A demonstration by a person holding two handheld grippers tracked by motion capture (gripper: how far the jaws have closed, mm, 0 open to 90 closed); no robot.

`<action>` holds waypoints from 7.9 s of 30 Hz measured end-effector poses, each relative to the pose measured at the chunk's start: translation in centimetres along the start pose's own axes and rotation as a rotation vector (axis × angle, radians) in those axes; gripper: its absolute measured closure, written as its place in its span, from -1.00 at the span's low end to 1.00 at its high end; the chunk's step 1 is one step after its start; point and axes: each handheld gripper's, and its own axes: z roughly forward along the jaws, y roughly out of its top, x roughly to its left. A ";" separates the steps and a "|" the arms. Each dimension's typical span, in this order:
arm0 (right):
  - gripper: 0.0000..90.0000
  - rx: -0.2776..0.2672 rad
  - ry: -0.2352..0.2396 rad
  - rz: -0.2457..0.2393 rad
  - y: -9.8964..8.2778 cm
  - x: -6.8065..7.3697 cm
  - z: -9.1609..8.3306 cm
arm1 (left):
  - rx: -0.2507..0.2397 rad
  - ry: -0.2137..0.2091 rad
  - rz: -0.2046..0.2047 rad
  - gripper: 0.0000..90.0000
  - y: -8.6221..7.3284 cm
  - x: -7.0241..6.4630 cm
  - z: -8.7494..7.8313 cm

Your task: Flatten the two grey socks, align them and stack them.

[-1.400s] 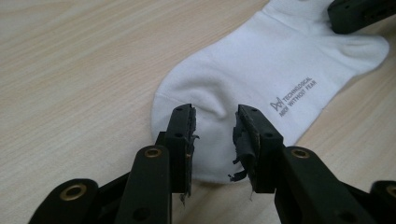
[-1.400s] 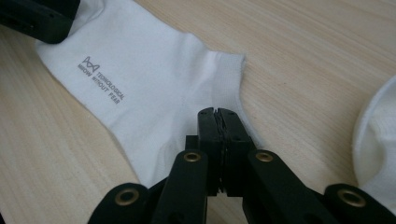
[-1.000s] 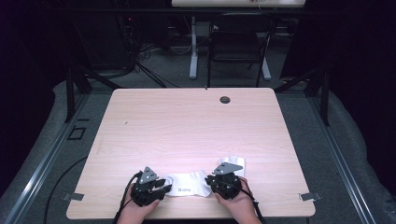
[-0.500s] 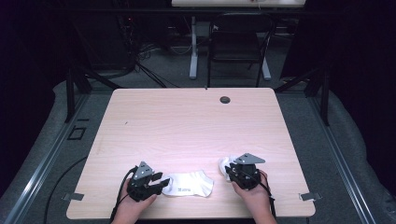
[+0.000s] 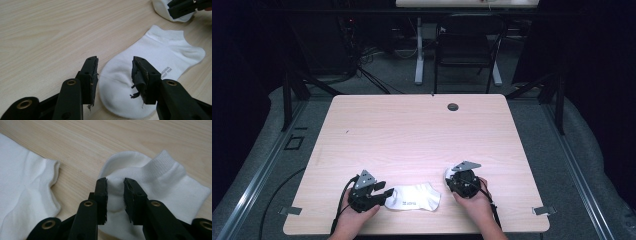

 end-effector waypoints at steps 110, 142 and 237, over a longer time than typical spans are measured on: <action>0.71 -0.091 0.072 -0.114 3.4 5.1 0.3 | -0.024 -0.003 0.054 0.33 5.5 -1.3 5.2; 1.00 -0.073 0.075 -0.065 2.8 5.4 2.0 | -0.020 -0.032 0.027 0.97 6.8 -2.1 9.4; 0.59 -0.094 -0.049 0.120 0.4 -1.2 0.1 | 0.083 0.002 -0.004 0.73 6.1 1.8 8.7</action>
